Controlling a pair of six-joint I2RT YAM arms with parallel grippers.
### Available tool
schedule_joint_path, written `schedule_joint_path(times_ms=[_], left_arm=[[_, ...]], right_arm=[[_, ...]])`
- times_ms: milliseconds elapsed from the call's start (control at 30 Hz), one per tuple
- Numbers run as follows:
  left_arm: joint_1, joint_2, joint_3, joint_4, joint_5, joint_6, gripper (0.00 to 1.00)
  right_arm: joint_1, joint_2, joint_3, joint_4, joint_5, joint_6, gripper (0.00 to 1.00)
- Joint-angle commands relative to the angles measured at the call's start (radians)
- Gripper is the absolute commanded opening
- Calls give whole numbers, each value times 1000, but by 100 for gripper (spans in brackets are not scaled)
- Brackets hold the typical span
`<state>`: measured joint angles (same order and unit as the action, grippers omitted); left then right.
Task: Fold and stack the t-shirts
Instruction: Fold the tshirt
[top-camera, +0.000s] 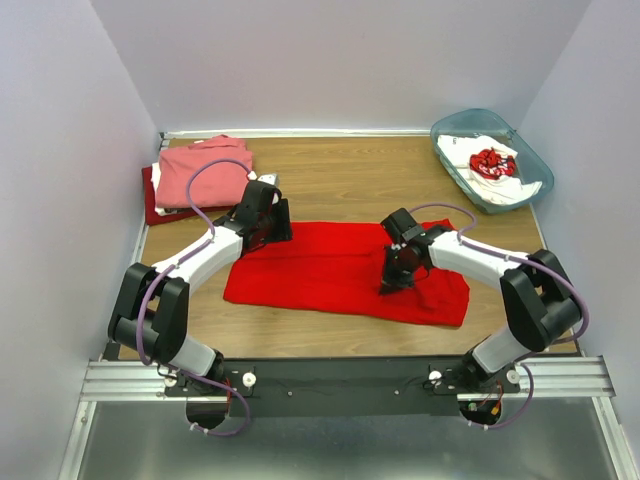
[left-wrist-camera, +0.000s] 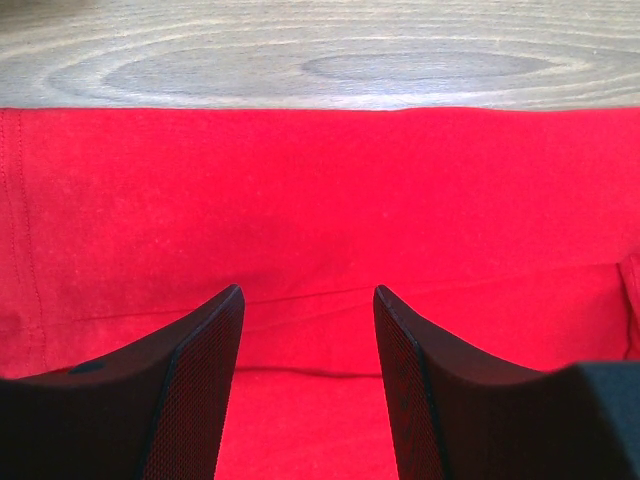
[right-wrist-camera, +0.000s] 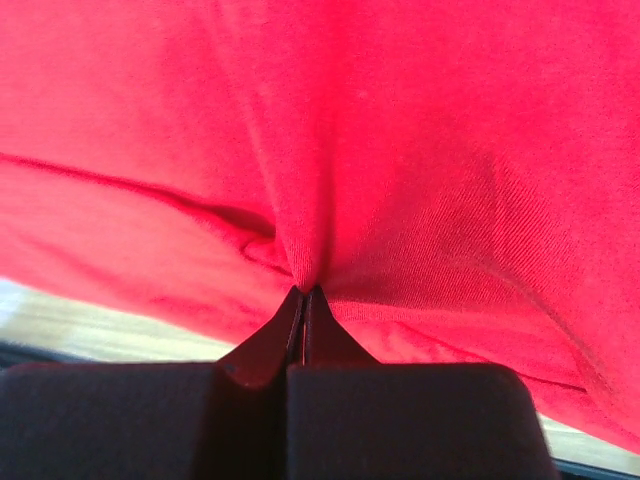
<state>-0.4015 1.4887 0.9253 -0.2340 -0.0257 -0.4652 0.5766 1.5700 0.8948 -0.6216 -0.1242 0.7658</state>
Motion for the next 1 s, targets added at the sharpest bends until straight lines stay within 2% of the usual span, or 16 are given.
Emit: schedule_joint_path(times_ms=[0, 200, 233, 267, 300, 333, 433, 500, 667, 767, 867, 967], left_arm=[[-3, -18, -11, -14, -5, -7, 63], [-3, -24, -23, -11, -2, -10, 63], [-3, -24, -25, -10, -2, -10, 63], [-5, -22, -28, -4, -2, -10, 63], [-5, -19, -29, -2, -2, -10, 63], [-3, -18, -29, 1, -2, -9, 63], [-5, 8, -29, 21, 0, -4, 63], [-7, 31, -25, 41, 9, 0, 63], [-14, 100, -3, 76, 21, 14, 63], [-14, 140, 3, 113, 73, 16, 63], [-14, 177, 1, 137, 78, 13, 63], [-14, 193, -8, 145, 67, 5, 63]], right_arm=[[14, -44, -8, -6, -68, 23, 1], [16, -51, -14, -6, -84, 30, 3], [16, -53, -14, -7, -83, 33, 9], [16, -56, -16, -7, -77, 38, 21], [14, -60, -13, -7, -72, 47, 27], [16, -76, -10, -7, -57, 53, 37], [16, -106, 4, -10, 3, 72, 51], [12, -116, 10, -12, 53, 78, 56], [-43, -114, 7, -10, 110, 75, 59], [-109, -113, 10, -6, 120, 49, 60], [-205, -99, 27, 5, 120, -3, 60], [-250, -73, 46, 13, 147, -37, 60]])
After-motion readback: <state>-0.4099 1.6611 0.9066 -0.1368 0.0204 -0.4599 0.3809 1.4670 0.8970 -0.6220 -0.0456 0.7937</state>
